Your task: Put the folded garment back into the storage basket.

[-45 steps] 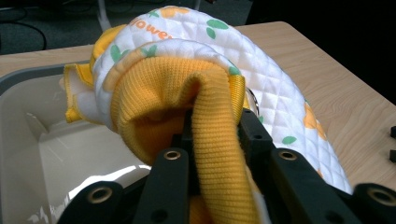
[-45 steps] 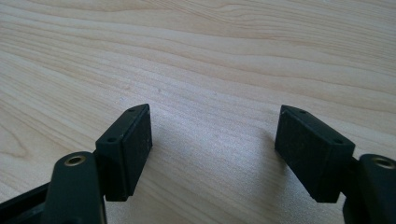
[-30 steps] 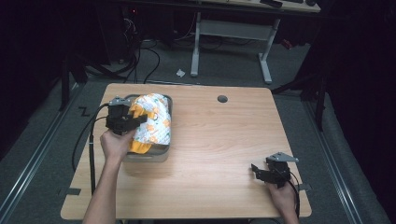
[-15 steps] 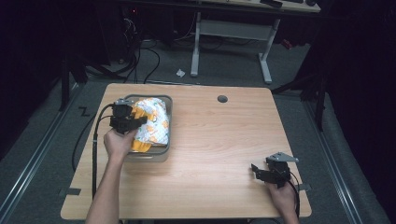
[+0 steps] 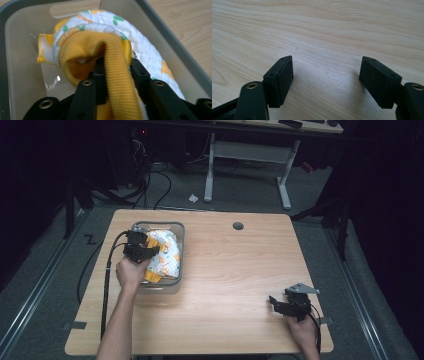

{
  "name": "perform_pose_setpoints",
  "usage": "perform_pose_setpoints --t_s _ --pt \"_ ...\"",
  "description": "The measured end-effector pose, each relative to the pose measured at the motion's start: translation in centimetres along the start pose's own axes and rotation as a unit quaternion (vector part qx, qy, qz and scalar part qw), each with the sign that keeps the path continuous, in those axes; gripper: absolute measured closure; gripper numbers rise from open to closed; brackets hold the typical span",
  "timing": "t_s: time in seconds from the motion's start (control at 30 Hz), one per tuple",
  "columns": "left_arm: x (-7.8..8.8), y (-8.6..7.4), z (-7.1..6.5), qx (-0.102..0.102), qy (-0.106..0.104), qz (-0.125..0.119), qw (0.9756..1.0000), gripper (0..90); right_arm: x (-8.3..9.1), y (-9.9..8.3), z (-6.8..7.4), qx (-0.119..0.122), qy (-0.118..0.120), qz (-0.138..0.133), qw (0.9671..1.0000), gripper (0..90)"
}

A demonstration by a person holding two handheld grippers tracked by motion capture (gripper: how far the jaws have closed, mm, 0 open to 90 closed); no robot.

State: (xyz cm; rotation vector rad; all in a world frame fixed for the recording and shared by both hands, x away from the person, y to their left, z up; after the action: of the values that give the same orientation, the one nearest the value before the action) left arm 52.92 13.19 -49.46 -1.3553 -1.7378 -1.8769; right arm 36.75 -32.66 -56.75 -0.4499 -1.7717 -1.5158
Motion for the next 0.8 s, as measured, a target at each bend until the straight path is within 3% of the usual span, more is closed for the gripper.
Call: perform_pose_setpoints --t_s 0.03,0.1,0.27,0.43,0.8 --pt "-0.1 0.1 0.0 0.002 0.005 -0.001 1.0 61.6 0.0 0.0 0.0 0.0 0.0 0.0 1.0 27.8" --pt "0.1 0.3 0.2 0.011 0.018 -0.004 0.9998 51.3 0.0 0.0 0.0 0.0 0.0 0.0 1.0 27.8" --pt "1.1 0.7 0.4 0.013 0.026 -0.022 0.9993 44.3 0.0 0.0 0.0 0.0 0.0 0.0 1.0 27.7" --pt "2.8 1.1 -0.5 0.011 0.019 -0.051 0.9985 42.6 0.0 0.0 0.0 0.001 0.0 0.0 1.0 27.8" --pt "4.2 0.9 -3.1 -0.005 -0.009 -0.085 0.9964 40.4 0.0 0.0 0.0 0.0 0.0 0.0 1.0 27.8"
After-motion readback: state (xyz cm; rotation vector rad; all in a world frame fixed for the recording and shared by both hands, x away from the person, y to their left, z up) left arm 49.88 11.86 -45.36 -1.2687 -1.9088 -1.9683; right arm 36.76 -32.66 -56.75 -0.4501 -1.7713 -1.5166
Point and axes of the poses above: each handheld gripper's, and its own axes: x roughly backward along the jaws, y roughly out of its top, z roughly to its left, the point moved 7 cm from there along -x, roughly forward along the jaws, and after that the axes turned 1 degree about -y, right-handed, at the moved point
